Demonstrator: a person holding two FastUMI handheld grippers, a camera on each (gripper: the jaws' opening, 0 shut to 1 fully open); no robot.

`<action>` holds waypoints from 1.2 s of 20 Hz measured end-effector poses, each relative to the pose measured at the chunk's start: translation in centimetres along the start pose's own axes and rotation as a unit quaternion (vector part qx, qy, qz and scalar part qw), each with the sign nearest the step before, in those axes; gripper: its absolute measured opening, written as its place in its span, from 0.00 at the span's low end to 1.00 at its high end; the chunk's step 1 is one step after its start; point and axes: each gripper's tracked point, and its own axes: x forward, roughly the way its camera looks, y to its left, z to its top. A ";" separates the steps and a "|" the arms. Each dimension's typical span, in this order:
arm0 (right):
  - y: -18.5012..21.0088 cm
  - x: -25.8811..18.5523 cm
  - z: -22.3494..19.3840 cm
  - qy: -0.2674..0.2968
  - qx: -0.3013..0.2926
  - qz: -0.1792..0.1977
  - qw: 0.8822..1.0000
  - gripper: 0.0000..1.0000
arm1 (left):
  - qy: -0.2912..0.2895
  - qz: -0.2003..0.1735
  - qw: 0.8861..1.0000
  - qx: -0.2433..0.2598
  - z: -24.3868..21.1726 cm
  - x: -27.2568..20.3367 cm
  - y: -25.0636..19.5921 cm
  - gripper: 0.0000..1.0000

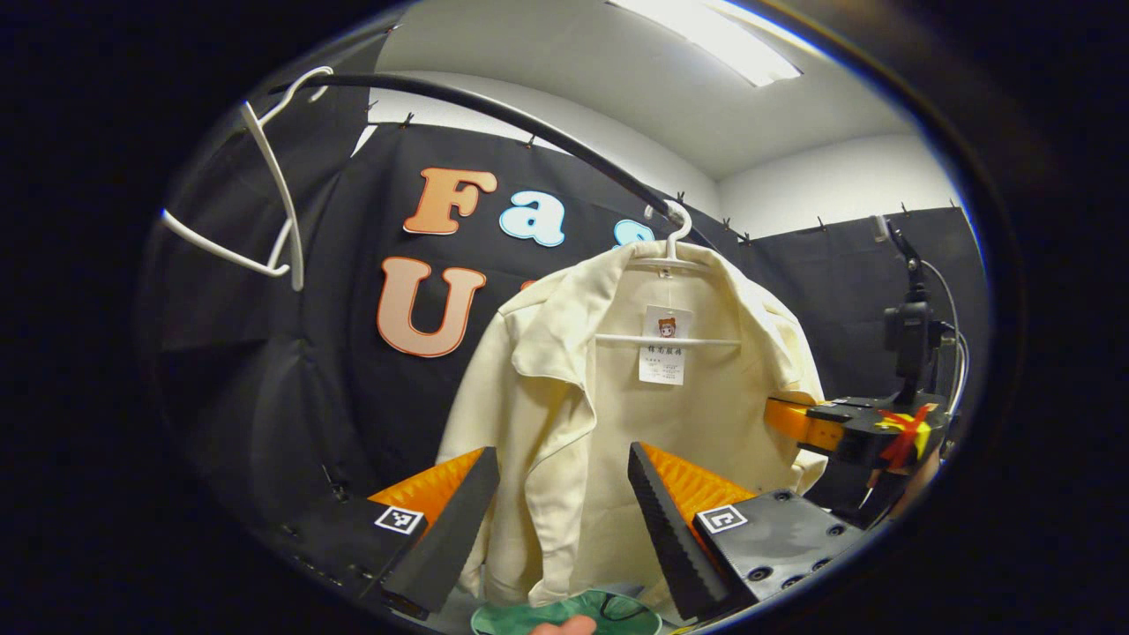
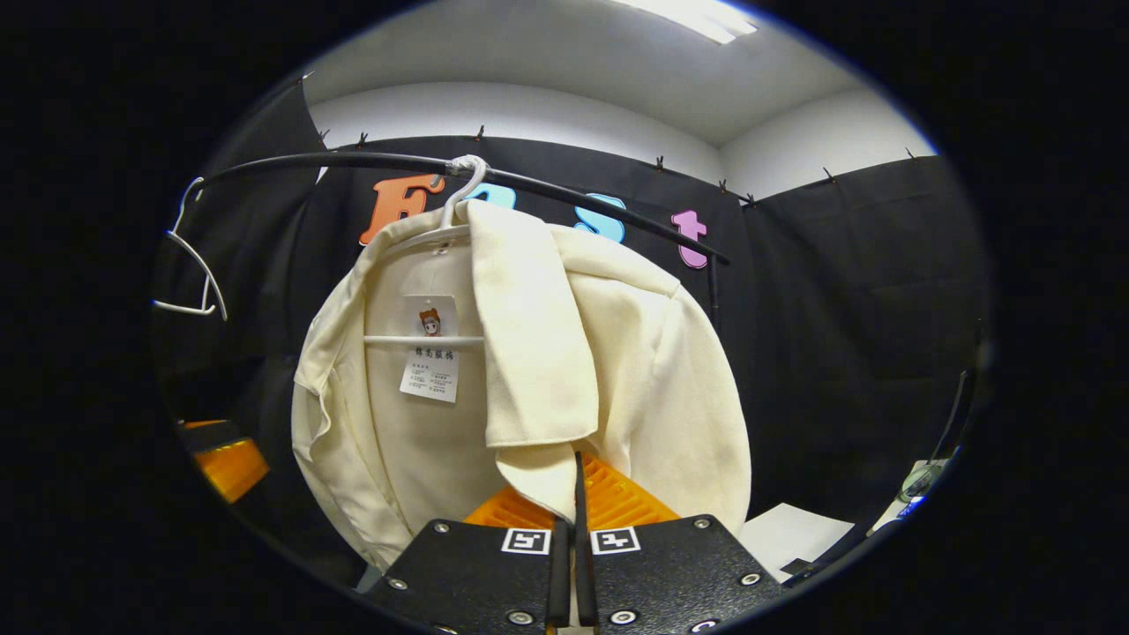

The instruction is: Grasp the clothes on the hanger with both hands and then place them into the laundry hamper below.

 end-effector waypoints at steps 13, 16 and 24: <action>-0.9 -2.3 0.0 0.007 -0.002 0.013 1.000 0.02 | -0.012 0.150 0.982 0.110 -3.1 10.8 5.5 0.71; -1.4 -2.4 0.3 0.002 0.000 0.012 1.000 0.02 | -0.036 0.157 0.975 0.155 -0.2 10.2 7.4 0.30; -6.5 -3.6 4.3 -0.051 -0.004 -0.037 0.998 0.02 | -0.088 0.216 0.940 0.248 7.0 6.1 12.7 0.28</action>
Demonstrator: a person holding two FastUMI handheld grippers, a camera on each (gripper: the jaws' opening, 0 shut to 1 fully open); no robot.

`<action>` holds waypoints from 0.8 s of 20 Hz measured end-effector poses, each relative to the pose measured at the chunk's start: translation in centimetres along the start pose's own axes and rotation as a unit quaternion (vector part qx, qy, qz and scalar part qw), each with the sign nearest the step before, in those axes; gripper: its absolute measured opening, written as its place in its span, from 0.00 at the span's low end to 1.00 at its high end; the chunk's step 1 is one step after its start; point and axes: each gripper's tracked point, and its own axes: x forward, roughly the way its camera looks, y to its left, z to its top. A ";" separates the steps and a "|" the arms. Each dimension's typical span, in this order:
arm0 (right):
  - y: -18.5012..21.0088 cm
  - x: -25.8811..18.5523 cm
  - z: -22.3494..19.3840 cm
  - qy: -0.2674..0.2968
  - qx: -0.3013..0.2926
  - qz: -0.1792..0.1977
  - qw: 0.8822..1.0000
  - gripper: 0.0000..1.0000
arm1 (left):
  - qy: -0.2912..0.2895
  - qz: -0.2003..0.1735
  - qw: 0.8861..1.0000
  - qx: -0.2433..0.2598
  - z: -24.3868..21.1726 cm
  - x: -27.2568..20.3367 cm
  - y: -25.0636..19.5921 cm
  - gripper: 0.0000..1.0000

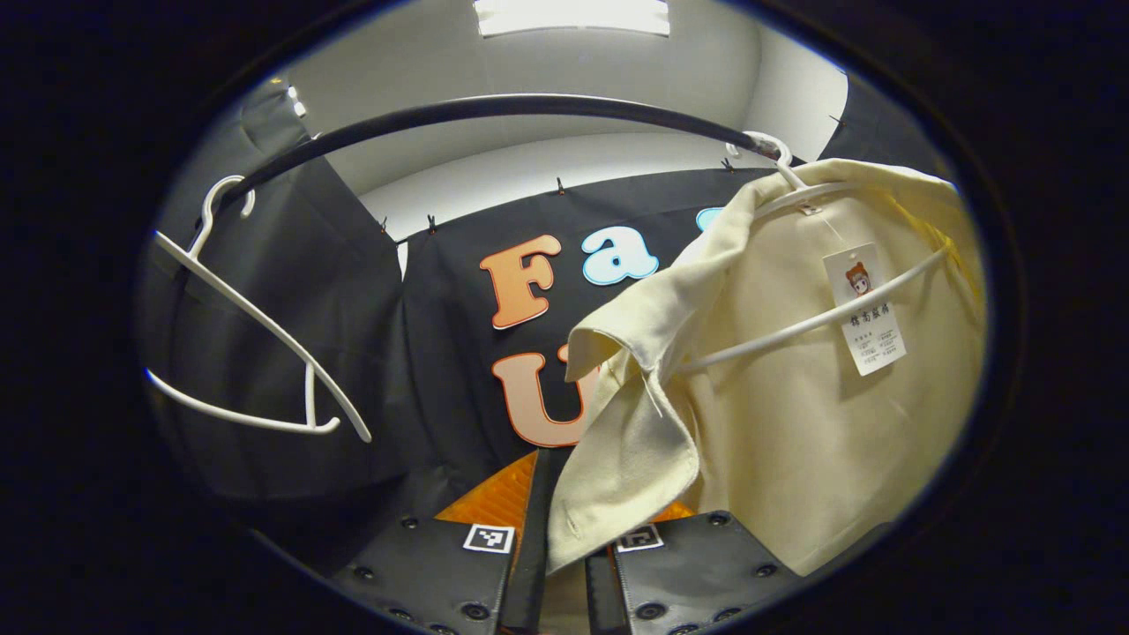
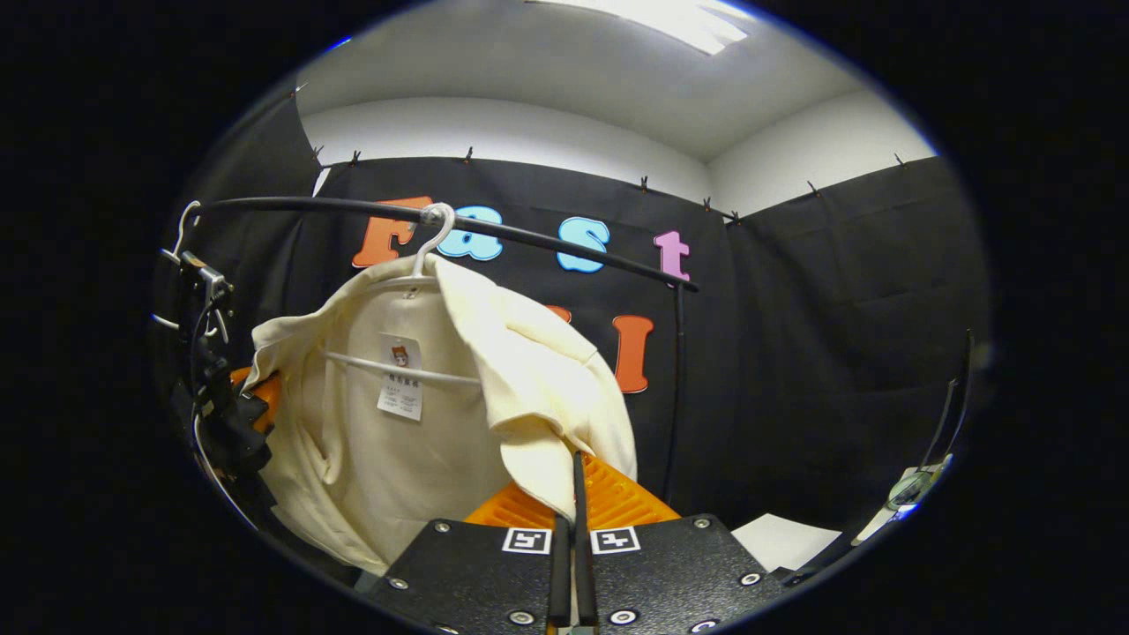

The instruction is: Grasp the clothes on the hanger with both hands and then place them into the laundry hamper below.

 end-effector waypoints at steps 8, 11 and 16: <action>-6.1 2.0 8.1 -0.071 -0.026 -0.042 0.996 0.01 | -0.040 0.025 0.999 0.017 3.7 4.9 4.0 0.27; -7.0 3.4 10.8 -0.097 -0.044 -0.040 0.994 0.01 | -0.058 0.035 0.997 0.030 4.8 6.2 4.3 0.26; -7.8 6.6 14.1 -0.123 -0.071 -0.039 0.989 0.01 | -0.069 0.043 0.997 -0.001 6.1 8.6 4.2 0.26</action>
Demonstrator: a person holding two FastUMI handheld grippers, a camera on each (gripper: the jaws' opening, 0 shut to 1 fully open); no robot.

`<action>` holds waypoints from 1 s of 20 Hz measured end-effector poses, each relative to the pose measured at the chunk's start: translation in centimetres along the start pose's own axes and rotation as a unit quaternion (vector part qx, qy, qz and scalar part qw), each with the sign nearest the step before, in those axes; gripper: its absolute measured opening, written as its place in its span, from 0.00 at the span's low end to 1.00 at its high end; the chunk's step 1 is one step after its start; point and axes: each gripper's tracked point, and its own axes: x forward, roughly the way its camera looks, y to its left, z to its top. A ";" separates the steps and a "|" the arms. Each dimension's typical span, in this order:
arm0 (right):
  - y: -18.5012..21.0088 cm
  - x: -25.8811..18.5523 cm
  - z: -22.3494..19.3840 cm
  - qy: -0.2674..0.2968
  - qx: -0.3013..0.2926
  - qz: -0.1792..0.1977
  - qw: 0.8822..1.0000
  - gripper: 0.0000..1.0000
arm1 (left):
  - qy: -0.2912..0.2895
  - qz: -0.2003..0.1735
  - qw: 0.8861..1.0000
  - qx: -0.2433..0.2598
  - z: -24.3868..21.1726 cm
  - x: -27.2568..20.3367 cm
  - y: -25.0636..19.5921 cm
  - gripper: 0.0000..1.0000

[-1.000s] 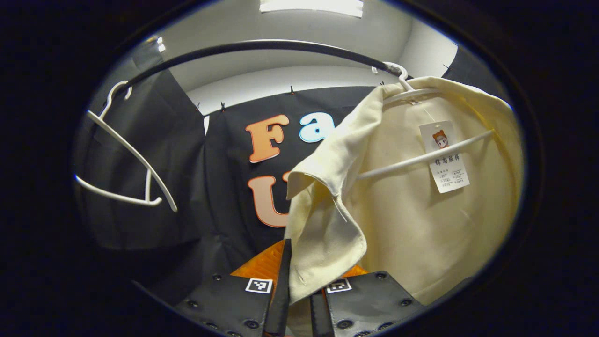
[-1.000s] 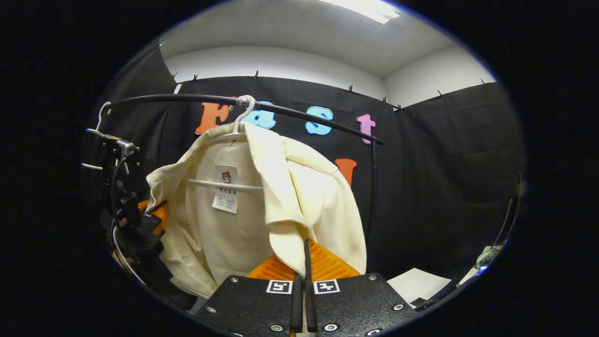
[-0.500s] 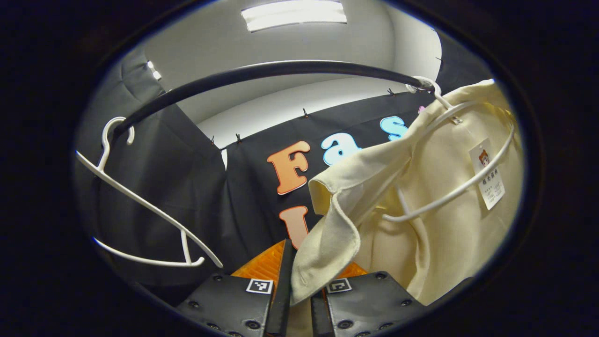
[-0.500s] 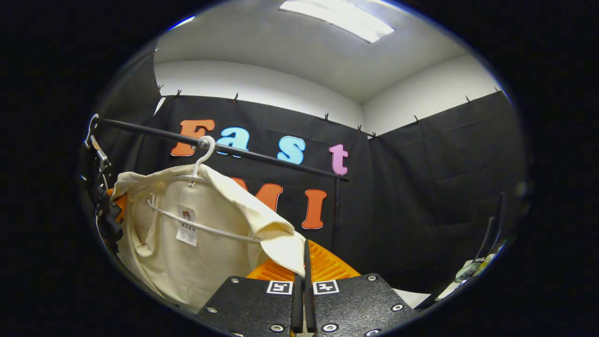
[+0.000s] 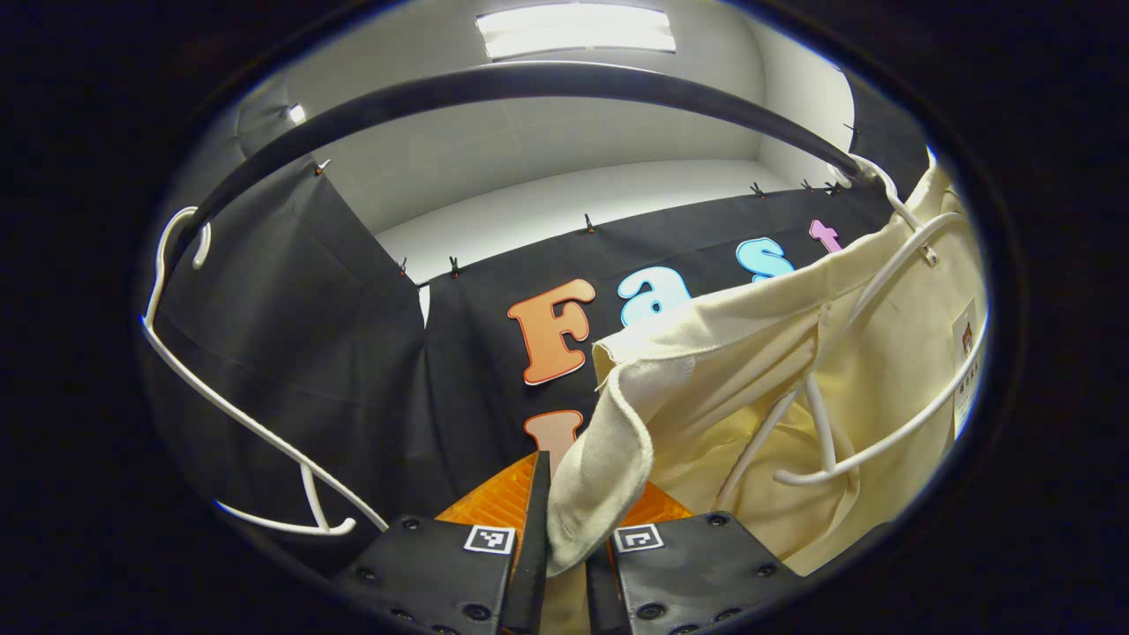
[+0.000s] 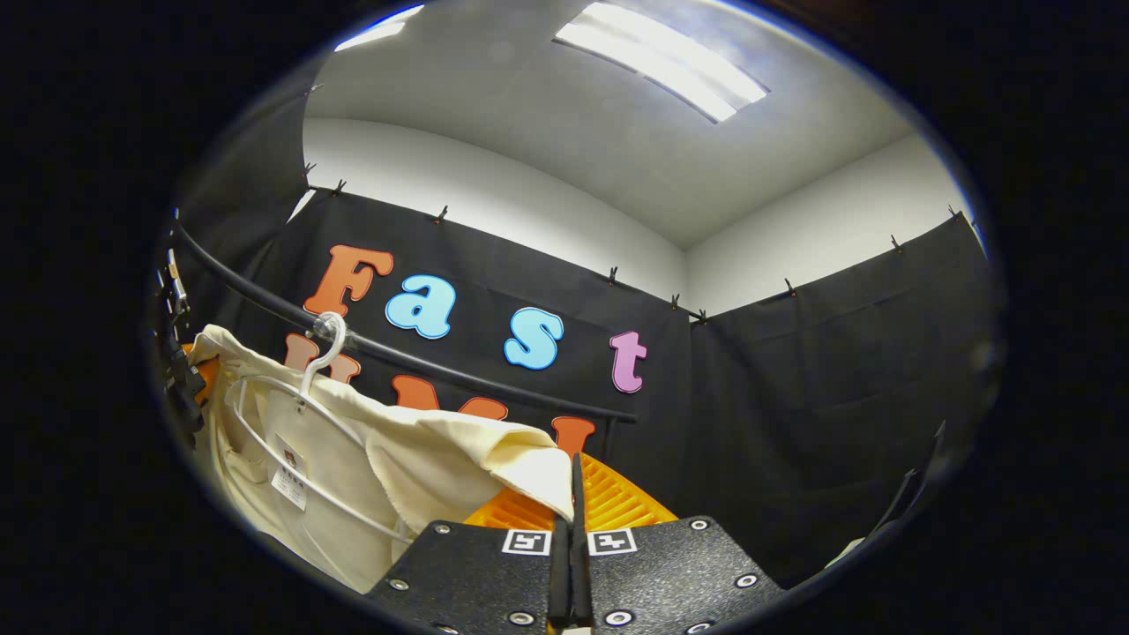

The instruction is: Grasp the clothes on the hanger with both hands and then place them into the laundry hamper below.

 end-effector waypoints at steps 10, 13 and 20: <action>1.4 8.3 -8.4 0.055 0.036 0.023 0.998 0.01 | 0.011 0.019 1.000 -0.013 -0.6 2.2 -0.8 0.27; 1.2 10.0 -11.8 0.080 0.053 0.015 0.995 0.01 | 0.020 -0.001 1.000 -0.021 -1.5 2.4 -2.1 0.27; 3.4 7.7 -17.2 0.104 0.033 0.030 0.994 0.01 | 0.048 -0.013 0.999 -0.004 -5.2 1.0 -3.1 0.27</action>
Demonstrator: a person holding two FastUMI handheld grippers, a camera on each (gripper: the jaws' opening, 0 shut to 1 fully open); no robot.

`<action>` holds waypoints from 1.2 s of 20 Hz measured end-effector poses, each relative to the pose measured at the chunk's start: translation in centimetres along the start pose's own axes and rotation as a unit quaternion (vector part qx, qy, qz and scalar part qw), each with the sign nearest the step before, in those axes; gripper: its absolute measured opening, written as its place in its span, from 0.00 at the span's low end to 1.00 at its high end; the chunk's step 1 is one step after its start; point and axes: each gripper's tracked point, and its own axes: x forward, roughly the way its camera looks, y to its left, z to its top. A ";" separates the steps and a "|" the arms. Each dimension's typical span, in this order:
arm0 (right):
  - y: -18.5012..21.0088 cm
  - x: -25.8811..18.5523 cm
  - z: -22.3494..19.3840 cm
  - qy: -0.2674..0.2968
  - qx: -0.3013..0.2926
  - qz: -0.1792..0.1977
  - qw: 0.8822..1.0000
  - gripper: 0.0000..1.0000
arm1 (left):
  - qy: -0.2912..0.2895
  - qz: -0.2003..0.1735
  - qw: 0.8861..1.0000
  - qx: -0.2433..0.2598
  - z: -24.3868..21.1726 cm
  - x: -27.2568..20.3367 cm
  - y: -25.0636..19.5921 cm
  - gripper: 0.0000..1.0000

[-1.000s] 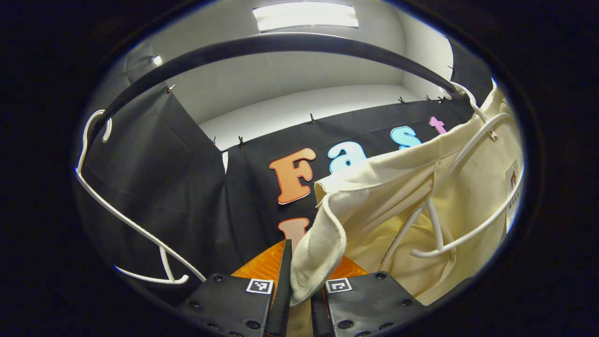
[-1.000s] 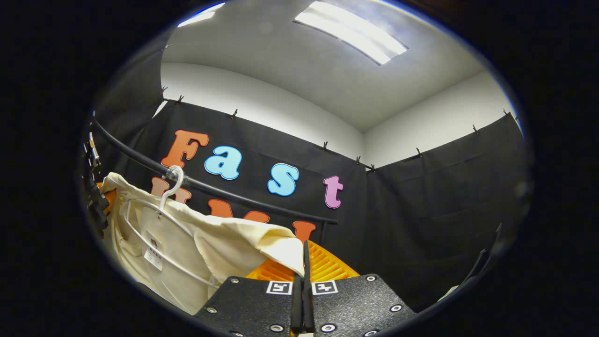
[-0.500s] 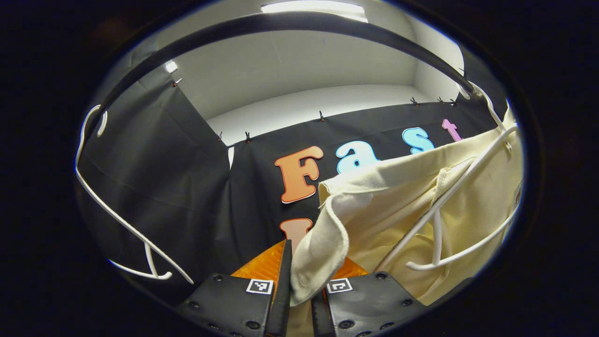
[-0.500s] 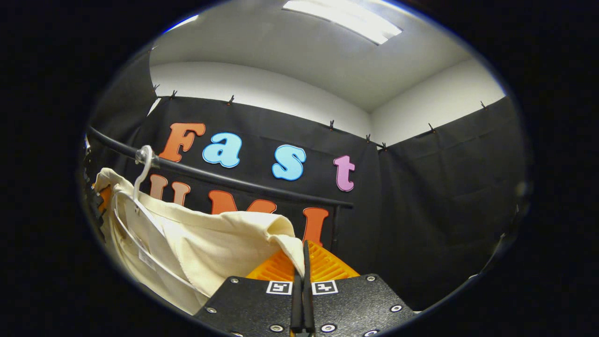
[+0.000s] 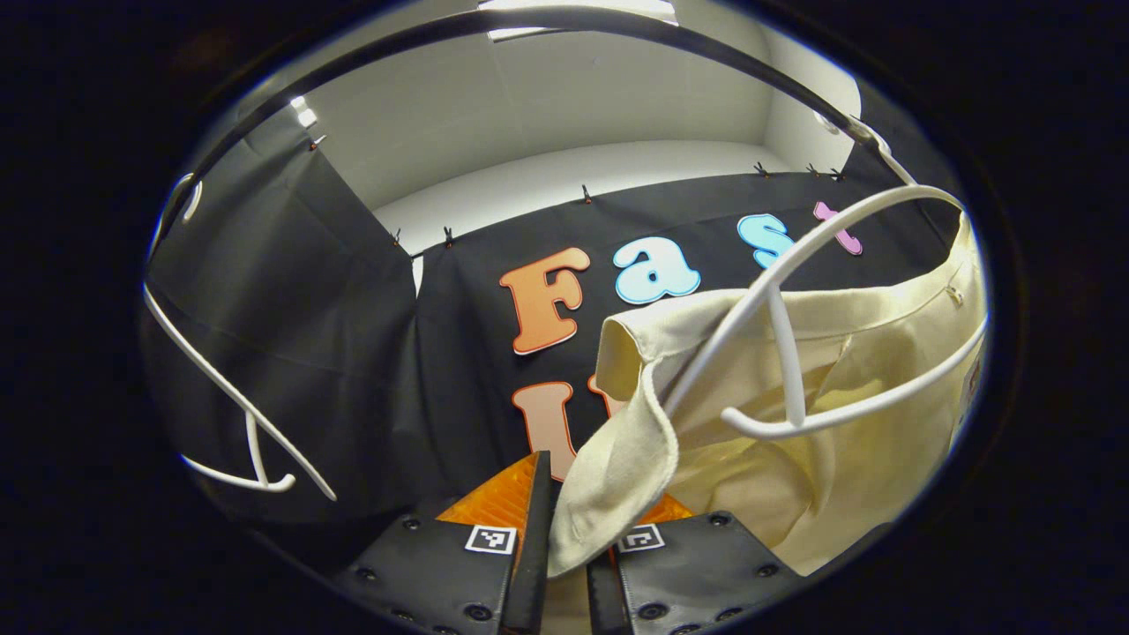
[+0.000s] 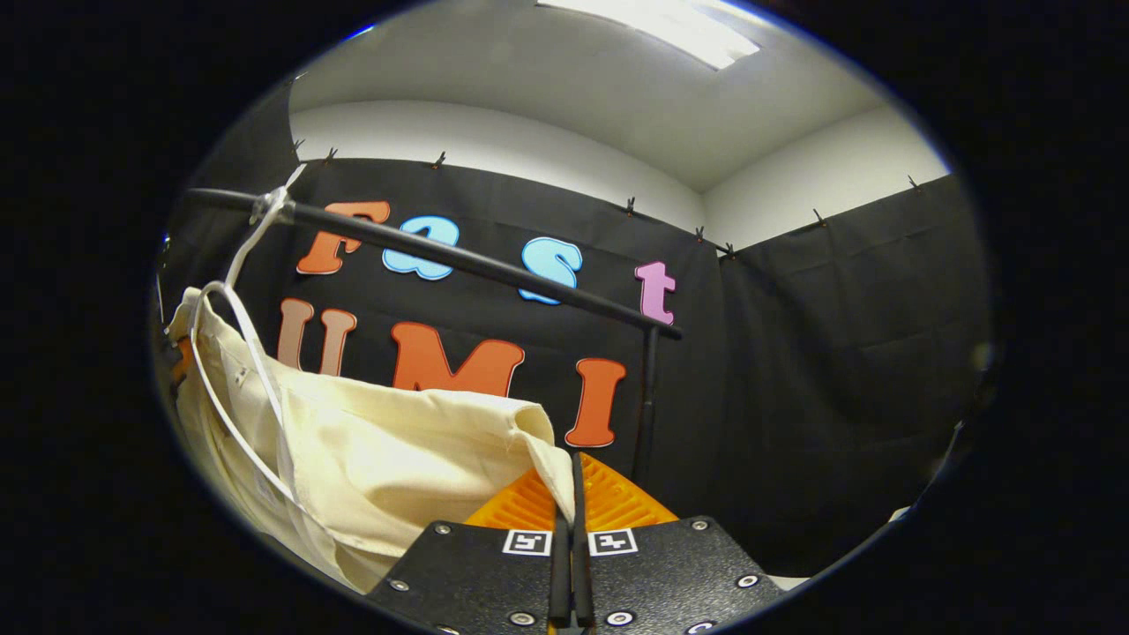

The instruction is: Grasp the clothes on the hanger with both hands and then place them into the laundry hamper below.

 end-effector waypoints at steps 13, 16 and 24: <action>4.1 -7.4 -12.2 0.082 0.039 0.013 0.996 0.00 | 0.077 -0.002 0.997 0.000 -9.1 -3.9 -0.2 0.21; 5.0 -10.0 -12.2 0.086 0.053 0.026 0.995 0.00 | 0.085 0.001 0.996 0.003 -9.9 -5.5 1.0 0.23; 7.5 -14.9 -7.3 0.068 0.049 0.049 0.995 0.00 | 0.087 -0.007 0.996 -0.001 -9.1 -11.9 5.1 0.20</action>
